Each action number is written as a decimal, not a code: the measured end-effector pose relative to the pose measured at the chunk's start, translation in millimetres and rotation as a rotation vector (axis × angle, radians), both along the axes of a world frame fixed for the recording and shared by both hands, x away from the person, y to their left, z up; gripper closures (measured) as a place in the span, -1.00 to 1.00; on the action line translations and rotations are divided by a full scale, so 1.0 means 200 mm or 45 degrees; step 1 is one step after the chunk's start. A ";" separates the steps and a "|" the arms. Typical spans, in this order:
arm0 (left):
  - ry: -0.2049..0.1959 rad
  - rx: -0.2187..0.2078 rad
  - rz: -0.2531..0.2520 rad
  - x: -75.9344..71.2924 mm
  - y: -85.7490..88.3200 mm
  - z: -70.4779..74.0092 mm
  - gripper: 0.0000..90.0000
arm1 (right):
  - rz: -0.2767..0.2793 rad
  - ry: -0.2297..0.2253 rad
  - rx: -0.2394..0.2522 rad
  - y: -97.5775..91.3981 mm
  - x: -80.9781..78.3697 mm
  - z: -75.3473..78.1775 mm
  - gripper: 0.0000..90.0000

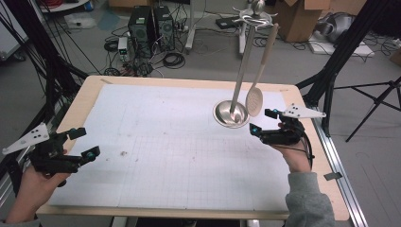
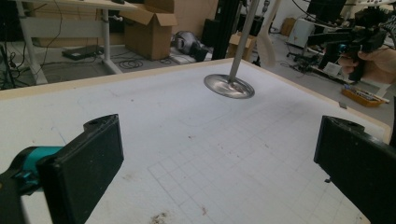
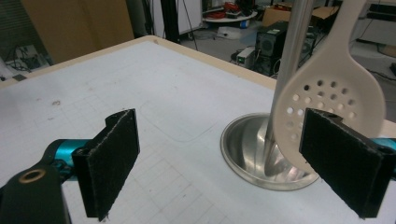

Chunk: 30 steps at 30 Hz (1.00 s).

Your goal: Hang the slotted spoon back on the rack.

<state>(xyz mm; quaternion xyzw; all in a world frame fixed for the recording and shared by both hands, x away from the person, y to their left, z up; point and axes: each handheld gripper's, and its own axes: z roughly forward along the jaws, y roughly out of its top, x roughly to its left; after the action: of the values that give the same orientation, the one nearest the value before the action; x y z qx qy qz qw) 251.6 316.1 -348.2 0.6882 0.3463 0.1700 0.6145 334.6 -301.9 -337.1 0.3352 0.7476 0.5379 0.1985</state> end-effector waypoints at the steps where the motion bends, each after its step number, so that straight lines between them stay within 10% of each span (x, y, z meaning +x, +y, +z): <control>1: -0.002 -0.001 0.002 0.00 0.00 0.00 -0.96 | 0.003 -0.002 0.004 0.00 -0.01 -0.01 -0.75; 30: -0.057 0.018 -0.017 0.02 -0.04 -0.02 -0.96 | -0.059 -0.002 0.009 -0.08 -0.22 -0.16 -0.77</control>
<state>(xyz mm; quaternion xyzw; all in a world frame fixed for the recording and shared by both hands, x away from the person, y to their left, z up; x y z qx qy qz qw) 255.9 308.9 -351.8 0.6908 0.3267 0.1835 0.6184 291.5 -318.7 -369.0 0.3528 0.7375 0.5361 0.2102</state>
